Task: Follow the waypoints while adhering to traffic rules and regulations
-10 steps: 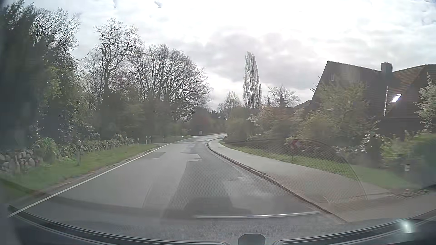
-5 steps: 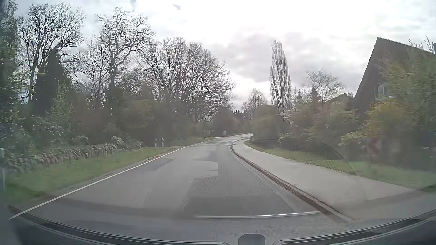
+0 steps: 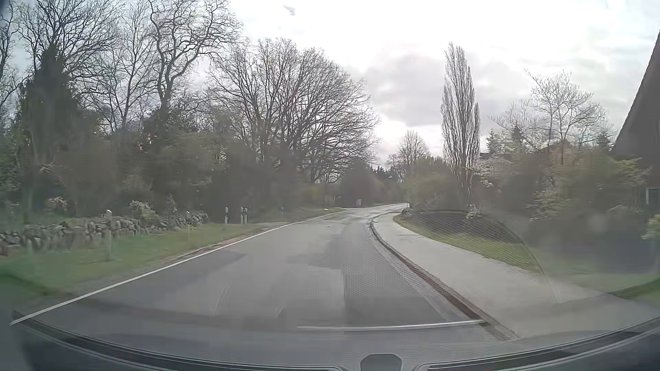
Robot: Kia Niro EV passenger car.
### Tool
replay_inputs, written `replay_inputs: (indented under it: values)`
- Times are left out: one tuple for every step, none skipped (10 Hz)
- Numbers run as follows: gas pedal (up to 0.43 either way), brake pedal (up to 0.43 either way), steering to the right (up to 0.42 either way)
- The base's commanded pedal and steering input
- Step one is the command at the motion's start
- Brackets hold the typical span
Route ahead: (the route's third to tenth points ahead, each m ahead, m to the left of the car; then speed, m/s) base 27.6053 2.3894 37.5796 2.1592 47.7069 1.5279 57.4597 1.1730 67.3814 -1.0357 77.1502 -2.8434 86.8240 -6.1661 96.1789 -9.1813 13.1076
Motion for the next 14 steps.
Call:
replay_inputs:
  values:
    - [0.177, 0.0, -0.018]
    - [0.177, 0.006, -0.018]
    - [0.177, 0.0, -0.015]
    - [0.177, 0.0, -0.01]
    - [0.177, 0.006, -0.004]
    - [0.177, 0.0, 0.002]
    - [0.169, 0.0, 0.004]
    - [0.169, 0.0, 0.005]
    - [0.169, 0.0, 0.005]
    - [0.169, 0.0, 0.005]
    - [0.169, 0.0, 0.005]
    - [0.169, 0.0, 0.007]
    - [0.169, 0.0, 0.009]
    - [0.169, 0.0, 0.009]
